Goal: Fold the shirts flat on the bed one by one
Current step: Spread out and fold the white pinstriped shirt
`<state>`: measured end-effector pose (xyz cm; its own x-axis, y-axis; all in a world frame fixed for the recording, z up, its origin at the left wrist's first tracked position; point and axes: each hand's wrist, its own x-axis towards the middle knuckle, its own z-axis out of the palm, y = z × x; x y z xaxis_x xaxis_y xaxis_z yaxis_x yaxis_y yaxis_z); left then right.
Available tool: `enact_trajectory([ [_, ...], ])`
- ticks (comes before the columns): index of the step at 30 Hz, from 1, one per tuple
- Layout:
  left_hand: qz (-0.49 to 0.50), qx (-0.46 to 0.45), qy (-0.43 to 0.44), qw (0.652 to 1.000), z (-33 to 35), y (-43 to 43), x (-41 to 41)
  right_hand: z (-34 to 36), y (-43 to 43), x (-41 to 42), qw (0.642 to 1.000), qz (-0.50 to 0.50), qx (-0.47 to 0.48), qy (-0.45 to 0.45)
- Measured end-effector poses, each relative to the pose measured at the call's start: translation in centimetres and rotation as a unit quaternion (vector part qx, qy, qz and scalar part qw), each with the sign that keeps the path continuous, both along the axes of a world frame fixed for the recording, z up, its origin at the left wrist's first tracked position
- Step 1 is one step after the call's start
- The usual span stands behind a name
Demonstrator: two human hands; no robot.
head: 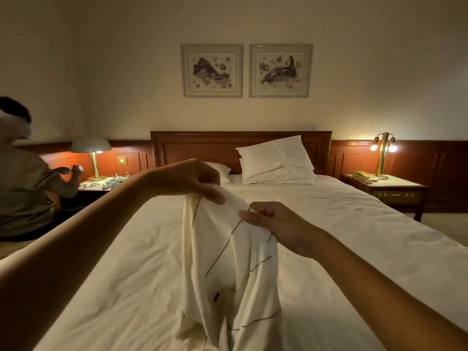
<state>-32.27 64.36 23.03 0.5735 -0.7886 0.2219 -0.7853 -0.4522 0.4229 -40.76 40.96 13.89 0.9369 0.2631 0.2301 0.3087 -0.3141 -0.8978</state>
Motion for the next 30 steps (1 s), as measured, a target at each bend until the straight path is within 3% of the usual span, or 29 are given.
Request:
enact_trajectory([
  [4,0.047,0.062,0.026,0.997,-0.7,2.9,0.0,3.1,-1.3,0.0,0.994,-0.029,0.006,-0.103],
  [8,0.069,0.037,0.051,0.996,-1.2,3.9,0.3,5.7,-2.5,-0.1,0.995,0.027,0.076,-0.067],
  [11,0.046,-0.088,0.091,0.991,-0.5,4.3,0.0,7.1,-3.1,-0.7,0.997,0.032,-0.01,-0.064],
  [14,-0.005,-0.165,0.125,0.978,0.3,4.0,-0.3,8.3,-3.1,-1.8,0.981,0.007,-0.175,-0.079],
  [16,-0.008,-0.163,0.078,0.984,0.8,3.4,-0.9,8.6,-2.6,-2.5,0.972,-0.03,-0.209,-0.102],
  [21,0.025,-0.234,-0.086,0.968,1.1,1.0,-1.7,8.7,-1.3,-3.0,0.99,-0.062,-0.102,-0.077],
  [25,-0.014,-0.238,-0.178,0.955,1.8,-0.7,-2.5,6.6,1.9,-2.9,0.979,-0.068,-0.164,-0.099],
  [28,0.001,-0.224,-0.2,0.954,2.7,-0.7,-3.0,4.9,3.3,-2.8,0.979,-0.094,-0.088,-0.157],
  [30,0.016,-0.219,-0.168,0.961,3.1,0.3,-3.2,4.9,3.3,-3.2,0.979,-0.118,-0.037,-0.163],
])
